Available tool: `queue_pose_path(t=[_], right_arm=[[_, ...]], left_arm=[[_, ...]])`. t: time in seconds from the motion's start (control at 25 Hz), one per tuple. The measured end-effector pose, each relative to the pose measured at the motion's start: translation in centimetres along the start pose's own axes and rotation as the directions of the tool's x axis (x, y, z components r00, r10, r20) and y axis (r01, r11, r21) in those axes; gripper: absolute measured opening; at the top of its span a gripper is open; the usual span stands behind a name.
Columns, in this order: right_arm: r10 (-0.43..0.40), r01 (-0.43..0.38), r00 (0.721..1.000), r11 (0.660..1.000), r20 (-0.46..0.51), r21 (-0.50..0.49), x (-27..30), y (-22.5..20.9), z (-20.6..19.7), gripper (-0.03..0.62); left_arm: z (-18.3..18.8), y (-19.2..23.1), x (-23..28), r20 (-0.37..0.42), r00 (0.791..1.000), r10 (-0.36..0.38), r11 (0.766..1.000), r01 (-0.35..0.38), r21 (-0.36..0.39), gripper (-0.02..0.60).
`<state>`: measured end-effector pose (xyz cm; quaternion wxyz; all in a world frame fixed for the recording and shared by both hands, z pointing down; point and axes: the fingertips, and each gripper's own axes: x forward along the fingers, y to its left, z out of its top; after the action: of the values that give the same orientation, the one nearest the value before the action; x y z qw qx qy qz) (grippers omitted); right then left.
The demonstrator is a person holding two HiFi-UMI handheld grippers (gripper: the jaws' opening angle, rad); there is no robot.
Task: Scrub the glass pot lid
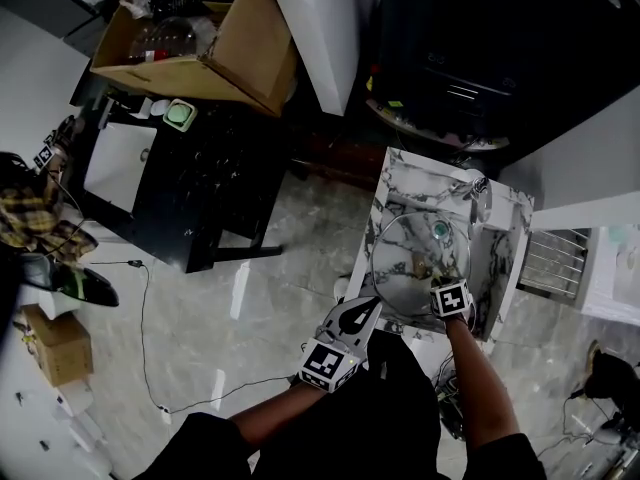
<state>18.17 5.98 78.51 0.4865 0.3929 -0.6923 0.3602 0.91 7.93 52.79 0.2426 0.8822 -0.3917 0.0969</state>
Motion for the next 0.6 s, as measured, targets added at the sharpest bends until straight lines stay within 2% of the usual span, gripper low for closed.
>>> queue_pose_path(t=[0.12,0.32,0.6], right_arm=[[0.043,-0.043,0.999,0.999,-0.012,0.025,0.4,1.1,0.1,0.057],[0.117,-0.112,0.993,0.985,-0.027,0.13,0.9,2.8,0.2,0.057],[0.127,-0.12,0.991,0.983,-0.04,0.137,1.1,4.3,0.7,0.057]], left_arm=[[0.3,0.8,-0.2,0.011,1.0,0.006,1.0,-0.006,-0.004,0.015],[0.5,1.8,-0.7,0.02,1.0,0.001,1.0,0.0,-0.009,0.015],[0.8,2.8,-1.1,0.012,1.0,-0.015,1.0,0.015,-0.008,0.016]])
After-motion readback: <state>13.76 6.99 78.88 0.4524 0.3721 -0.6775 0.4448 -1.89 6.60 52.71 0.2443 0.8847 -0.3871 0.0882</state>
